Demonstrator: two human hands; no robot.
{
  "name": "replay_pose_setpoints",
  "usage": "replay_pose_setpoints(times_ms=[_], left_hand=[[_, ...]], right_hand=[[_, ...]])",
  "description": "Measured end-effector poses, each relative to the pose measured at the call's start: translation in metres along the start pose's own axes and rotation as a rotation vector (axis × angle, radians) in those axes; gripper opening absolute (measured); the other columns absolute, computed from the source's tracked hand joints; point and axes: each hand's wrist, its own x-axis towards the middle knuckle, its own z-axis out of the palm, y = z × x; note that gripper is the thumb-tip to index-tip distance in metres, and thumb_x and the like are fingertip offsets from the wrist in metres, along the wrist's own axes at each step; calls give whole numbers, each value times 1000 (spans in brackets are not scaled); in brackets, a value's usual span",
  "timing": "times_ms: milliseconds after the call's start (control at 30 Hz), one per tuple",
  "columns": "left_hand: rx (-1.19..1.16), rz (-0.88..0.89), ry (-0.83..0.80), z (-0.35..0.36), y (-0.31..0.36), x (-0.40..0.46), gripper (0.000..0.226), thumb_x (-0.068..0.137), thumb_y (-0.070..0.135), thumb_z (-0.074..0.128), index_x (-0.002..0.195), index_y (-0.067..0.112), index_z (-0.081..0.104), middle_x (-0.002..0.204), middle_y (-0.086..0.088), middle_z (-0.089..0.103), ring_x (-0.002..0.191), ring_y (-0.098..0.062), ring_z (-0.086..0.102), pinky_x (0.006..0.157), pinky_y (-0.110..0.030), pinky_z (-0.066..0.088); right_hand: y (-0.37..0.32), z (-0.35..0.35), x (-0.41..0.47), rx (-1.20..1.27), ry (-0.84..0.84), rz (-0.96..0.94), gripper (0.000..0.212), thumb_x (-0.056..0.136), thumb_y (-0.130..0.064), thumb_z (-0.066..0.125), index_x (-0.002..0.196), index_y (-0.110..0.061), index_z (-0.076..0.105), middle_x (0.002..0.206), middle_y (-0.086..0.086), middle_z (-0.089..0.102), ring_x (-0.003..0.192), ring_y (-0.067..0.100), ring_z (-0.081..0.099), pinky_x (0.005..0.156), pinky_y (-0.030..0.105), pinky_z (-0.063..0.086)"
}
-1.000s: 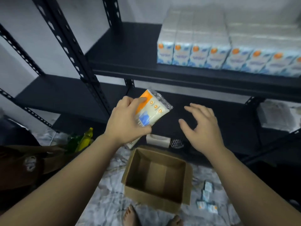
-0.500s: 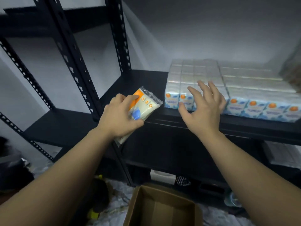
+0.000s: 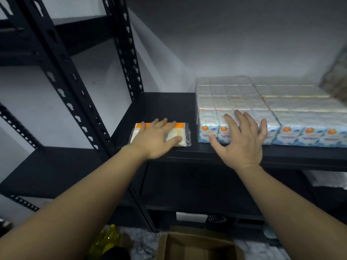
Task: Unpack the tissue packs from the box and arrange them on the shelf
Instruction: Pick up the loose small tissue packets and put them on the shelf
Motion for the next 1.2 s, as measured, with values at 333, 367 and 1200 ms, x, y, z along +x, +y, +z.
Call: replay_pose_setpoints(times_ms=[333,367,1200], left_hand=[[93,14,38,7,-29,59,80,98,74,20,165,30,12,173,1,8,160,-25,4,126,-59,2],[99,13,32,6,-32,68,79,99,73,21,165,30,12,173,1,8,160,-26,4,126,-59,3],[57,-80,248,0,-42,132,52,101,53,47,142,23,57,138,-14,54,126,-35,49,99,-51,47]], right_hand=[[1,7,-1,-1,126,-25,69,84,-64,66,136,-19,63,148,8,54,141,31,47,124,60,10],[1,8,-1,-1,131,-29,69,84,-64,66,136,-19,63,148,9,55,140,31,47,124,60,11],[1,6,1,-58,83,-30,71,85,-65,60,138,-18,63,146,9,56,138,32,48,123,60,14]])
